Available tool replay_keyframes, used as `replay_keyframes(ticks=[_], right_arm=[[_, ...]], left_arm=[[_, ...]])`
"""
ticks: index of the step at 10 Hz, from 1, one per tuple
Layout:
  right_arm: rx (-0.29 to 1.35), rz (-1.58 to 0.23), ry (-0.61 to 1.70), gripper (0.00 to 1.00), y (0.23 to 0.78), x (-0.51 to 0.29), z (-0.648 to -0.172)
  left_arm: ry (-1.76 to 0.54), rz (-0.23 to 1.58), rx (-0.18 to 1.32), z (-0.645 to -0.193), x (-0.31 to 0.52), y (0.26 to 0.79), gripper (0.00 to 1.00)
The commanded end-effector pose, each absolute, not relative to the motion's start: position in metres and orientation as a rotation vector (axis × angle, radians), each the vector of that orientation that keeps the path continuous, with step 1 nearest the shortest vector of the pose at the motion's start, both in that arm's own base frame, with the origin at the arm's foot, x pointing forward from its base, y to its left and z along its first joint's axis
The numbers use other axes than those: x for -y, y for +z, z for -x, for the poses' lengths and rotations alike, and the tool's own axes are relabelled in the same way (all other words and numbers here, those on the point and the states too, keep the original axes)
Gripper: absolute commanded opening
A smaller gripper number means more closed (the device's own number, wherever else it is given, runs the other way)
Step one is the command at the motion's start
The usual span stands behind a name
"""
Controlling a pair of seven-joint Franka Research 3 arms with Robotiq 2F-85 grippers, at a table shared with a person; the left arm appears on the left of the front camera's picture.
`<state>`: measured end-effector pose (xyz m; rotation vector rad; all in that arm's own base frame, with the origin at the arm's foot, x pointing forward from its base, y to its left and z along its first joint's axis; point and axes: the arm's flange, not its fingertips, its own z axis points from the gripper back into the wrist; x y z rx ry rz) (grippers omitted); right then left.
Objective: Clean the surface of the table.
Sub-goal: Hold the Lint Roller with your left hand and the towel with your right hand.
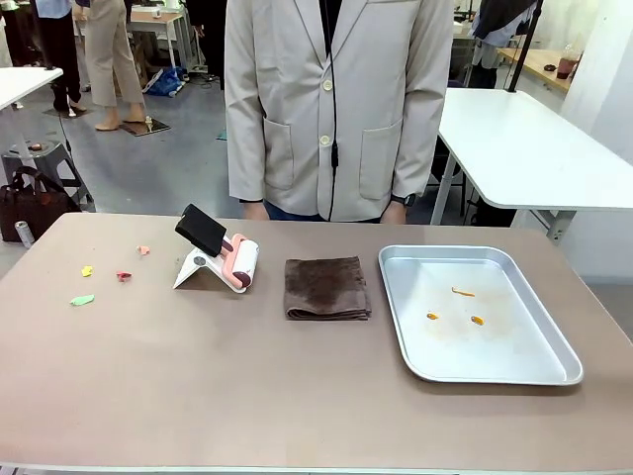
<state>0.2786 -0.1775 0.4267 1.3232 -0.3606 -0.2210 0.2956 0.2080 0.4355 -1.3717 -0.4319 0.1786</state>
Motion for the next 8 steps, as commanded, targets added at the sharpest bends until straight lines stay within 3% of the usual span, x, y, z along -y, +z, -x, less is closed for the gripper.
replay_keyframes(ticks=[1,3,4,8], right_arm=[[0.423,-1.365,-0.280,1.00,0.420,0.193,-0.279],[0.450,-1.353,-0.335,1.00,0.411,0.198,-0.272],[0.396,-1.340,-0.315,1.00,0.416,0.198,-0.271],[0.396,-1.340,-0.315,1.00,0.416,0.198,-0.271]], left_arm=[[0.230,1.410,0.473,-0.290,-0.185,0.432,1.00],[0.273,1.351,0.488,-0.284,-0.160,0.435,1.00],[0.235,1.400,0.450,-0.289,-0.196,0.425,1.00],[0.235,1.400,0.450,-0.289,-0.196,0.425,1.00]])
